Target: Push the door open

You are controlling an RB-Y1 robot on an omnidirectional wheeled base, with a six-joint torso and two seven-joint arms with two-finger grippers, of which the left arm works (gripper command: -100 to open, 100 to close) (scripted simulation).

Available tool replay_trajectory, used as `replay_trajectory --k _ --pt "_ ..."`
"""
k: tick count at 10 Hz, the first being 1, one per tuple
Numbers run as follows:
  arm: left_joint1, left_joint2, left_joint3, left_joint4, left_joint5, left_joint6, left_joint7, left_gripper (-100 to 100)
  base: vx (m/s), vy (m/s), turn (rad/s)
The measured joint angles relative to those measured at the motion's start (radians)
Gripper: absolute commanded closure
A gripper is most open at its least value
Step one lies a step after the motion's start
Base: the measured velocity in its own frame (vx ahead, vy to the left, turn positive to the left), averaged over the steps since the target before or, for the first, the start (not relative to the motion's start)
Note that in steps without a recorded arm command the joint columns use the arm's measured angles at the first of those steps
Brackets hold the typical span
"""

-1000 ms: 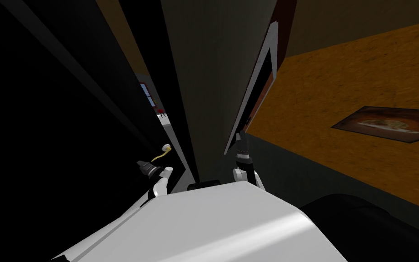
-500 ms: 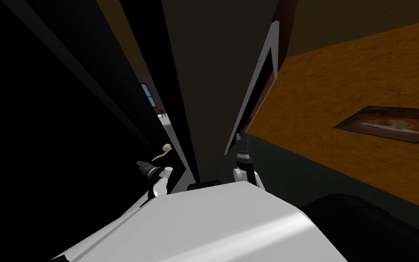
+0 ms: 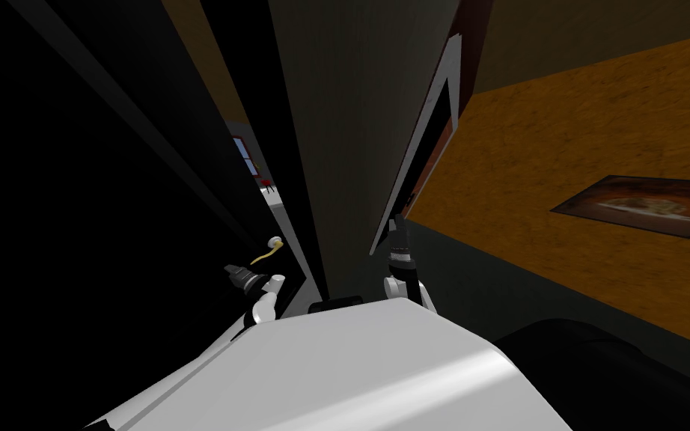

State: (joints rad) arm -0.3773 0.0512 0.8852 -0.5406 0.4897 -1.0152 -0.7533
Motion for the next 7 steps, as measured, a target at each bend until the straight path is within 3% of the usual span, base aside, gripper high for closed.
replay_trajectory --k 5,7 --pt "0.0 0.0 0.0 0.0 0.0 0.0 0.0 -100 -0.003 0.009 -0.016" --pt "0.009 0.019 -0.008 0.025 0.008 -0.022 0.008 -100 -0.003 0.011 -0.018"
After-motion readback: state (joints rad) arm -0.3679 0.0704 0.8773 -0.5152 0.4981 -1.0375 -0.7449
